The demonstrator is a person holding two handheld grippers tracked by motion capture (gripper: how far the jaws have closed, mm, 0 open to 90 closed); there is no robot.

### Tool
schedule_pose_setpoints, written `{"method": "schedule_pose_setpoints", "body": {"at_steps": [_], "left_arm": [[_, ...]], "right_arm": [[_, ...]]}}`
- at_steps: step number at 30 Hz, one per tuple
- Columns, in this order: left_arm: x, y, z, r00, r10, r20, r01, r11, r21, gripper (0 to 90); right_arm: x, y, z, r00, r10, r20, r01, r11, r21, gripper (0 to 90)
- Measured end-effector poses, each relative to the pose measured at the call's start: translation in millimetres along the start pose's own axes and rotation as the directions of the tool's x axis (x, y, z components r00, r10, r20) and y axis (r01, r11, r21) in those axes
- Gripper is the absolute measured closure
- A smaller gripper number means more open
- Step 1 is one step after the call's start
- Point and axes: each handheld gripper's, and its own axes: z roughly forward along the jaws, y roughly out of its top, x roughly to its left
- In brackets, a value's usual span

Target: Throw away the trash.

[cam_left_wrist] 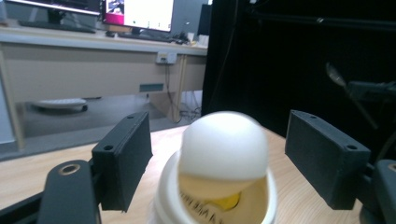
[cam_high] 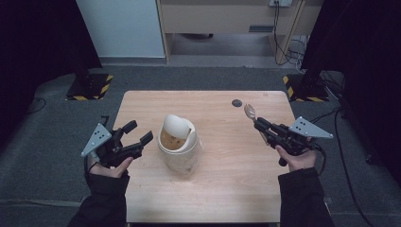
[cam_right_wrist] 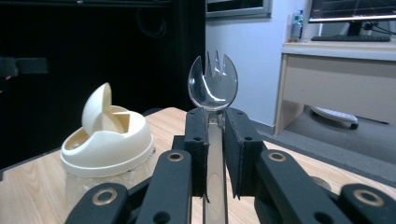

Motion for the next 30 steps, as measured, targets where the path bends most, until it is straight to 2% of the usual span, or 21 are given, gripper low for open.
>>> {"method": "schedule_pose_setpoints", "body": {"at_steps": [10, 16, 20, 26, 30], "left_arm": [[-15.8, 12.7, 19.5, 0.9989, -0.022, 0.041, 0.024, 0.999, -0.037, 27.4], [-24.4, 17.7, 26.7, 0.9975, -0.036, 0.06, 0.039, 0.9976, -0.057, 29.7], [-31.7, 20.1, 33.8, 0.9961, -0.042, 0.078, 0.047, 0.9972, -0.059, 31.7], [-44.4, 20.2, 47.5, 0.9922, -0.053, 0.113, 0.059, 0.9968, -0.054, 33.3], [-57.3, 19.7, 59.7, 0.9885, -0.056, 0.14, 0.062, 0.9972, -0.043, 35.0]], "right_arm": [[19.7, 9.3, 5.5, 0.9974, -0.052, -0.051, 0.051, 0.999, -0.02, 80.1], [29.2, 11.4, 8.2, 0.9954, -0.063, -0.072, 0.062, 0.998, -0.022, 80.1], [37.3, 10.3, 12.6, 0.9925, -0.065, -0.104, 0.063, 0.998, -0.022, 80.1], [43.0, 7.0, 16.3, 0.9901, -0.082, -0.114, 0.081, 0.997, -0.009, 80.1], [48.8, 2.1, 20.1, 0.9867, -0.097, -0.13, 0.098, 0.995, 0.003, 80.1]]}}
